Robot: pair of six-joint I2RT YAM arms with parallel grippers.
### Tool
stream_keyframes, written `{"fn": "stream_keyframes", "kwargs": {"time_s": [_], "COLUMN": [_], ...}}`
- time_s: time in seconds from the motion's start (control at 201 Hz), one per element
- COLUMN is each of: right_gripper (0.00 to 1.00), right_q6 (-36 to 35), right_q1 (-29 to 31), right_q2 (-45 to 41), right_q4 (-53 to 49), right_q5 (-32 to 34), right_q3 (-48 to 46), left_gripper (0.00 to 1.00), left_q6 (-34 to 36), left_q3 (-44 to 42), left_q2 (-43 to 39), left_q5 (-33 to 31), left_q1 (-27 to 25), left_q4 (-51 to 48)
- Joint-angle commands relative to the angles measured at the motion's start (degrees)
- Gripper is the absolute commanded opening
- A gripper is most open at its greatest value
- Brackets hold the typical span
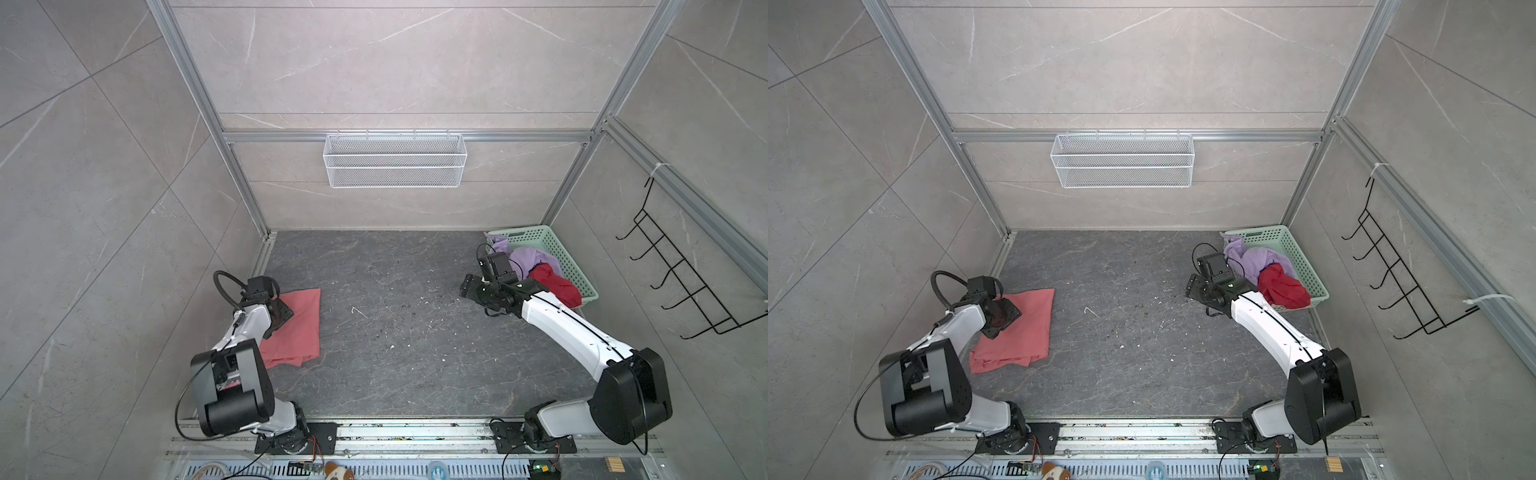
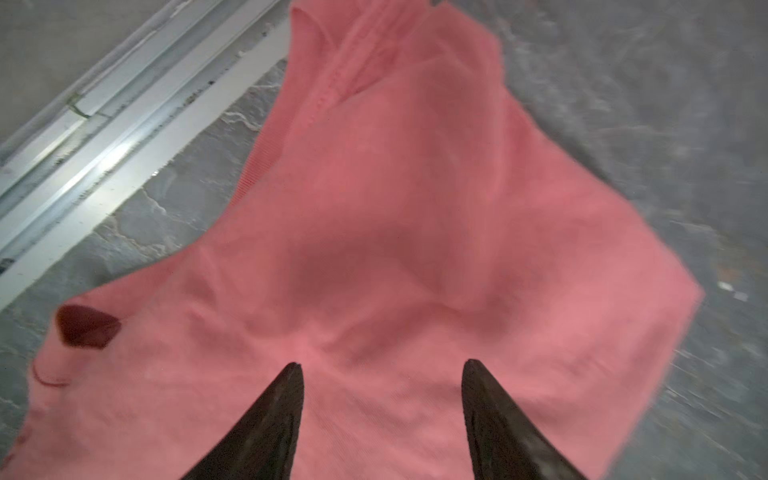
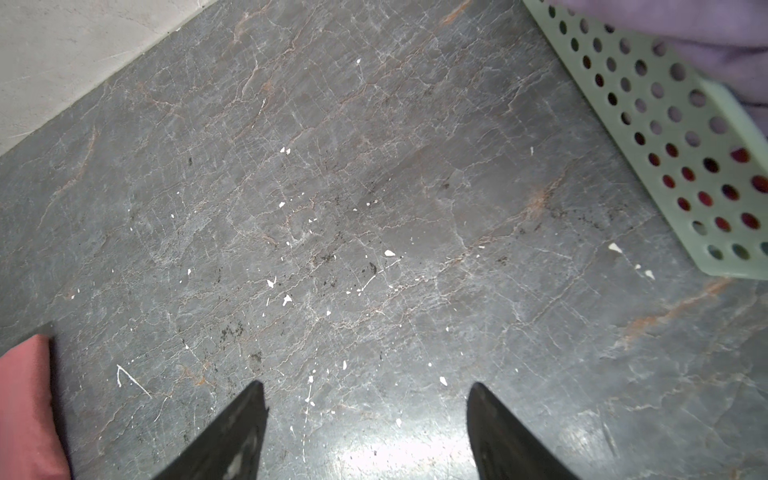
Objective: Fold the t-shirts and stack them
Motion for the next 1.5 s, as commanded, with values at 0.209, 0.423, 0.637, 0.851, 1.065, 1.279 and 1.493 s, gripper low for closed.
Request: {"fn": "stream_keyframes", "kwargs": {"time_s": [0.209, 0.423, 0.637, 0.851, 1.065, 1.279, 1.493], "right_gripper": [0.77, 0.77, 0.77, 0.78, 0.78, 0.78, 0.78], "right_q6": [-0.29, -0.01, 0.15, -0.18, -0.18, -0.38, -0.73], "right_q1": [-0.14, -0.24, -0.84, -1.46, -1.94, -2.46, -2.91], "right_q2": [2.15, 0.87, -0.26, -0.15, 0.48, 0.12, 0.37], "right_q4": [1.76, 2.07, 1.59, 1.41, 1.11, 0.72, 0.36], "right_q5": [-2.26, -1.91, -0.91, -0.53, -0.8, -0.45, -0.45], "right_q3": [-0.21, -1.79, -2.85, -2.81, -2.64, -2.66, -2.12], "left_gripper": [0.65, 0.65, 0.65, 0.66, 0.65, 0.62, 0.62], "left_q6": [-5.24, -8.32, -6.96, -1.9, 1.17, 1.54, -0.12], "left_q3": [3.19, 3.09, 1.65, -1.6, -0.09, -0.61, -1.73], "left_q2": [2.48, 9.04, 11.65, 11.2, 12.67, 12.43, 11.58], "left_q5": [6.51, 2.8, 1.44, 3.17, 3.39, 3.27, 0.73], "left_q1": [-11.0, -12.12, -10.48, -4.89, -3.95, -3.95, -4.26], "left_q4": [2.13, 4.51, 2.58, 0.44, -2.24, -2.93, -5.19]}}
